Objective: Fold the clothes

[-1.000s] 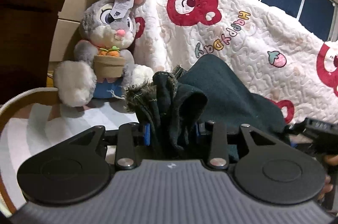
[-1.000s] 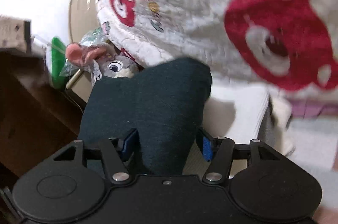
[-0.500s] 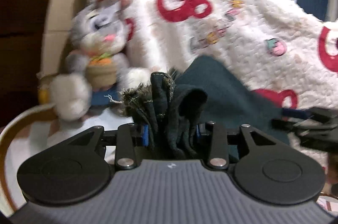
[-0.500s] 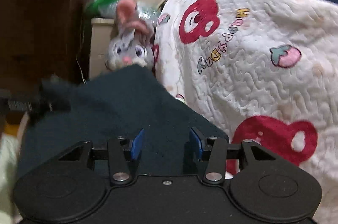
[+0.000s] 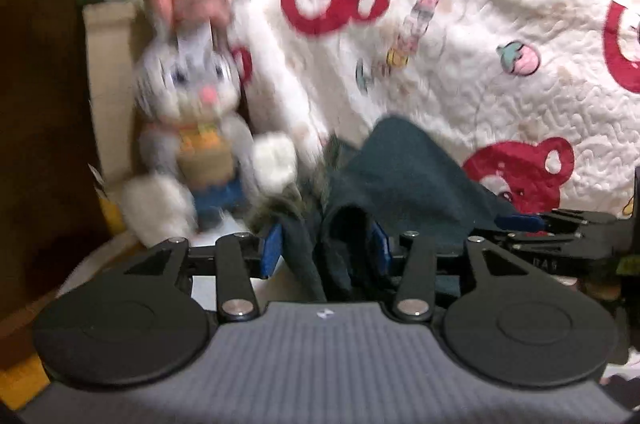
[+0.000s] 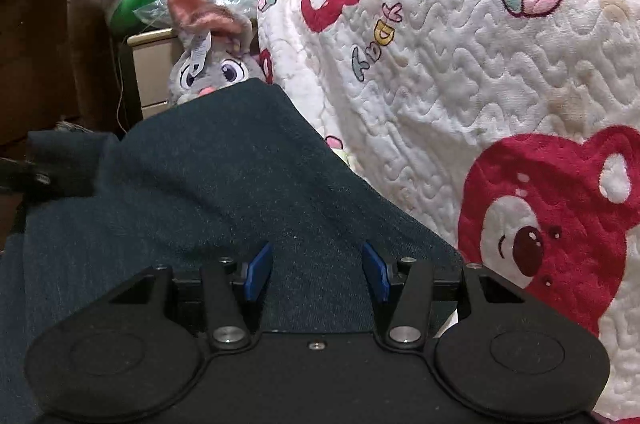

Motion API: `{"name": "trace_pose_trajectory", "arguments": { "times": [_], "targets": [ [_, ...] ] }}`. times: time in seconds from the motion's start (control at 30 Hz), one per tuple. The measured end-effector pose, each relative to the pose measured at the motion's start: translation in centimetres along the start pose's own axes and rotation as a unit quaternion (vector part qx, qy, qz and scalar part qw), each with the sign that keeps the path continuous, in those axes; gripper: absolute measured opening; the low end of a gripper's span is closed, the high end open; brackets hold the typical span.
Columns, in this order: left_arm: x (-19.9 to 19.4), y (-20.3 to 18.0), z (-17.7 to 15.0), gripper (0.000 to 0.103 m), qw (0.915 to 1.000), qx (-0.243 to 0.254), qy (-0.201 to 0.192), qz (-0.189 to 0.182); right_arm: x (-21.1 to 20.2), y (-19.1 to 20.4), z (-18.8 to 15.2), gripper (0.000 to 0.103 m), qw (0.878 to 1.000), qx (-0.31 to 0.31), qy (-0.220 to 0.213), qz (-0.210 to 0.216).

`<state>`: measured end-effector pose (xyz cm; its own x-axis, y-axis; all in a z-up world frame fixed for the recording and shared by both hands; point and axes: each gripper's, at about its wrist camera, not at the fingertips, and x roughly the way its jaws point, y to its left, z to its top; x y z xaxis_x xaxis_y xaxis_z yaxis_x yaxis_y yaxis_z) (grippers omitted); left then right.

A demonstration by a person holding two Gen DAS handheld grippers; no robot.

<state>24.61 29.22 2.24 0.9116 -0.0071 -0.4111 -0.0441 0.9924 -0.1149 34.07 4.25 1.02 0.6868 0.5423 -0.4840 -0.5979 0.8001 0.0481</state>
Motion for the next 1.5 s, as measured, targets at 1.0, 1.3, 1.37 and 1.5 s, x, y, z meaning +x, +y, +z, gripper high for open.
{"name": "trace_pose_trajectory", "arguments": {
  "times": [1.0, 1.3, 1.37, 1.5],
  "targets": [
    [16.2, -2.9, 4.6, 0.021, 0.9736, 0.045, 0.219, 0.045, 1.3, -3.0, -1.0, 0.065, 0.999, 0.014, 0.023, 0.044],
    [14.9, -4.5, 5.0, 0.02, 0.9702, 0.07, 0.216, 0.085, -2.8, -0.2, -0.7, 0.076, 0.995, 0.086, 0.018, 0.052],
    [13.9, -4.9, 5.0, 0.024, 0.9738, 0.085, 0.191, 0.091, -4.0, 1.6, -1.5, 0.076, 0.998, 0.045, 0.006, 0.037],
    [10.9, -5.7, 4.9, 0.04, 0.9806, 0.105, 0.141, 0.087, -6.6, 4.2, -4.0, 0.074, 0.998, -0.003, -0.016, 0.063]
  ]
}}
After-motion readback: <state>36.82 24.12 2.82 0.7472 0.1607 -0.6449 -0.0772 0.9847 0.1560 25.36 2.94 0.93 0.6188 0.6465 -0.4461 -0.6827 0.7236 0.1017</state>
